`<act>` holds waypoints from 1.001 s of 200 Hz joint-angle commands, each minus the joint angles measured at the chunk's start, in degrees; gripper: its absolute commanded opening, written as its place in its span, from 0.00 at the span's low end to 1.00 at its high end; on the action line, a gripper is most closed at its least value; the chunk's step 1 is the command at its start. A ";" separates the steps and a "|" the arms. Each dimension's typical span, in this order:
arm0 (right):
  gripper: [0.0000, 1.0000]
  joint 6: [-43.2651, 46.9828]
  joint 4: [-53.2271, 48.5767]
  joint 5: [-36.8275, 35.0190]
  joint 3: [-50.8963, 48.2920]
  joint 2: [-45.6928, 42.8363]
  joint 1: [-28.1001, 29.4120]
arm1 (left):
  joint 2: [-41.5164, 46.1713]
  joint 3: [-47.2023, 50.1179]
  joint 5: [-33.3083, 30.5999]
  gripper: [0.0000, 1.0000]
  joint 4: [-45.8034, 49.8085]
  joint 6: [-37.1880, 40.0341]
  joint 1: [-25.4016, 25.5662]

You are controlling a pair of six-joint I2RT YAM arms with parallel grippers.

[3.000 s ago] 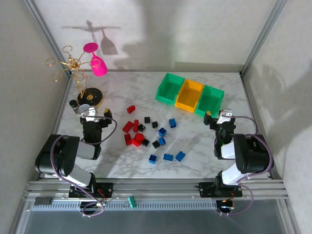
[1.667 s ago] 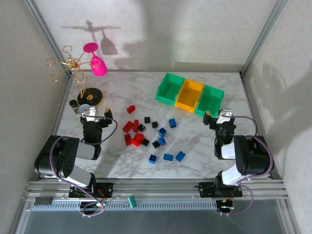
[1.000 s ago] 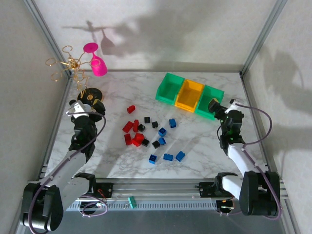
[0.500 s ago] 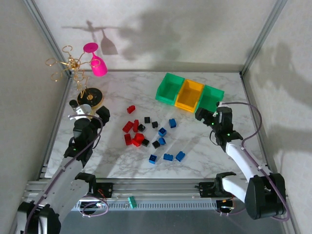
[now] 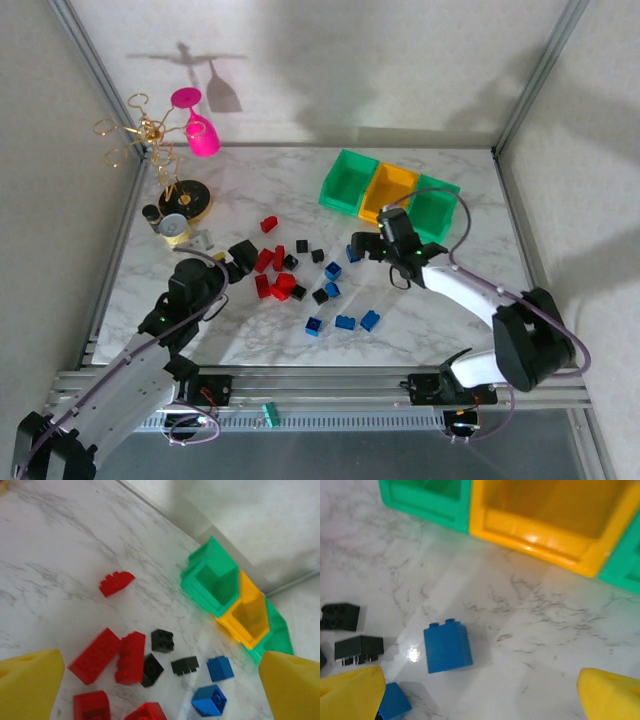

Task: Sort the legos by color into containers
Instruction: Pick up the lego from the center of the table.

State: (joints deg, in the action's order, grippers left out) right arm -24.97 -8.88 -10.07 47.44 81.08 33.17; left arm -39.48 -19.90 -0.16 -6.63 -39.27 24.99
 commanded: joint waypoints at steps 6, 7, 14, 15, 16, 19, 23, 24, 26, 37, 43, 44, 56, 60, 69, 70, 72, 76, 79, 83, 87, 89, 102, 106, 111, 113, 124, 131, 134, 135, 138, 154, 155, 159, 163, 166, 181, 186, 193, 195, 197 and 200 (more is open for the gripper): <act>0.96 1.61 -3.48 -3.42 4.06 5.20 3.11 | -2.04 -0.22 -1.31 1.00 -0.97 -0.96 3.65; 0.96 1.60 -3.58 -3.45 4.28 5.39 3.17 | -2.15 -0.22 -1.37 1.00 -0.99 -1.06 3.74; 0.95 1.81 -4.06 -3.75 5.21 6.73 3.75 | -2.92 -0.25 -1.68 1.00 -1.40 -1.25 4.73; 0.94 1.83 -4.09 -3.87 5.34 6.90 3.83 | -3.08 -0.28 -1.68 1.00 -1.56 -1.25 4.81; 0.94 1.80 -4.11 -3.98 5.49 7.08 3.97 | -3.24 -0.30 -1.68 1.00 -1.64 -1.25 4.94; 0.94 1.81 -4.29 -4.32 5.69 7.60 4.19 | -3.62 -0.42 -1.68 1.00 -1.87 -1.28 5.35; 0.93 1.93 -4.38 -4.87 6.20 8.33 4.60 | -4.10 -0.45 -1.65 1.00 -2.19 -1.34 5.84; 0.93 1.94 -4.38 -4.96 6.28 8.45 4.66 | -4.19 -0.52 -1.67 1.00 -2.30 -1.34 5.93; 0.93 1.99 -4.39 -5.05 6.31 8.55 4.73 | -4.44 -0.56 -1.72 0.99 -2.46 -1.21 6.27; 0.90 2.23 -3.82 -5.39 6.74 9.88 5.15 | -5.84 -1.05 -2.46 0.99 -2.89 -1.26 7.83; 0.89 2.26 -3.55 -5.33 6.85 10.37 5.14 | -6.47 -1.34 -2.84 1.00 -3.16 -1.06 8.54; 0.89 2.28 -3.48 -5.33 6.86 10.52 5.15 | -6.61 -1.40 -2.88 1.00 -3.18 -0.98 8.60; 0.86 2.51 -3.12 -5.03 7.35 12.18 5.13 | -8.02 -2.09 -3.59 0.99 -3.85 -0.55 10.22; 0.85 2.53 -3.21 -4.97 7.70 12.79 5.15 | -8.53 -2.31 -3.84 0.99 -4.11 -0.47 10.65; 0.81 2.64 -3.49 -5.04 8.65 14.13 5.15 | -9.87 -2.67 -4.10 1.00 -4.63 -0.24 11.42; 0.81 2.64 -3.55 -5.04 8.77 14.30 5.15 | -10.02 -2.72 -4.12 1.00 -4.71 -0.22 11.50; 0.80 2.62 -3.63 -5.01 8.91 14.62 5.15 | -10.36 -2.87 -4.20 1.00 -4.82 -0.20 11.79; 0.79 2.58 -3.81 -5.05 9.37 15.31 5.11 | -10.93 -3.10 -4.35 1.00 -4.88 -0.11 11.98; 0.78 2.57 -4.02 -5.13 9.79 15.81 5.15 | -11.30 -3.29 -4.55 1.00 -4.96 -0.11 12.20; 0.76 2.70 -4.03 -5.36 10.09 16.42 5.15 | -11.89 -3.53 -4.75 0.99 -4.88 -0.11 12.39; 0.75 2.71 -4.12 -5.40 10.25 16.87 5.15 | -12.41 -3.78 -4.77 1.00 -4.96 -0.11 12.65; 0.75 2.71 -4.08 -5.56 10.36 17.08 5.15 | -12.52 -3.90 -4.76 1.00 -5.10 -0.11 12.67; 0.70 3.03 -3.78 -5.32 11.05 18.40 5.15 | -13.75 -4.37 -4.77 1.00 -5.55 0.07 13.38; 0.69 3.21 -3.77 -4.99 11.28 18.79 5.14 | -14.00 -4.44 -4.84 1.00 -5.63 0.11 13.53; 0.68 3.34 -3.69 -4.58 11.67 19.36 5.15 | -14.49 -4.58 -4.91 1.00 -5.67 0.20 13.67; 0.67 3.41 -3.75 -4.41 11.79 19.59 5.15 | -14.59 -4.61 -4.99 1.00 -5.72 0.23 13.74; 0.64 3.51 -3.86 -4.01 12.61 20.85 5.15 | -15.06 -4.84 -5.56 1.00 -5.59 0.37 14.03; 0.62 3.54 -3.91 -3.96 13.04 21.54 5.15 | -15.25 -4.88 -5.81 1.00 -5.65 0.41 14.18; 0.61 3.54 -4.02 -3.92 13.25 21.84 5.15 | -15.37 -4.93 -5.89 1.00 -5.65 0.42 14.20; 0.61 3.58 -4.03 -3.96 13.31 21.93 5.15 | -15.41 -4.95 -5.89 1.00 -5.61 0.42 14.20; 0.59 3.61 -4.10 -4.01 13.53 22.24 5.15 | -15.49 -4.97 -5.94 1.00 -5.62 0.56 14.21; 0.54 3.74 -4.21 -4.34 14.21 23.25 5.15 | -15.83 -5.23 -6.16 1.00 -5.56 0.69 14.29; 0.54 3.72 -4.17 -4.39 14.23 23.34 5.11 | -15.81 -5.23 -6.16 1.00 -5.57 0.68 14.29; 0.53 3.77 -4.13 -4.48 14.33 23.56 5.15 | -15.95 -5.28 -6.21 1.00 -5.58 0.68 14.29; 0.51 3.85 -4.12 -4.59 14.42 23.67 5.15 | -15.89 -5.32 -6.20 1.00 -5.54 0.73 14.29; 0.50 3.87 -4.12 -4.55 14.55 23.87 5.15 | -16.02 -5.39 -6.25 1.00 -5.46 0.76 14.36; 0.45 4.16 -4.12 -4.78 15.04 24.55 5.11 | -16.21 -5.56 -6.33 1.00 -5.31 0.92 14.38; 0.43 4.23 -4.12 -4.72 15.21 24.85 5.13 | -16.25 -5.65 -6.41 1.00 -5.23 1.01 14.38; 0.40 4.27 -4.29 -4.74 15.47 25.09 5.15 | -16.37 -5.76 -6.43 1.00 -5.19 1.12 14.38; 0.39 4.31 -4.36 -4.80 15.62 25.09 5.15 | -16.34 -5.81 -6.43 1.00 -5.18 1.12 14.38; 0.38 4.31 -4.42 -4.79 15.63 25.14 5.15 | -16.37 -5.88 -6.43 1.00 -5.20 1.19 14.38; 0.37 4.29 -4.46 -4.79 15.66 25.21 5.15 | -16.47 -5.94 -6.45 1.00 -5.10 1.21 14.38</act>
State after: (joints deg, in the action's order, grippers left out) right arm -20.91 -11.88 -13.91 60.93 104.86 38.09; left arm -55.35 -23.38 -4.84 -10.87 -39.18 38.92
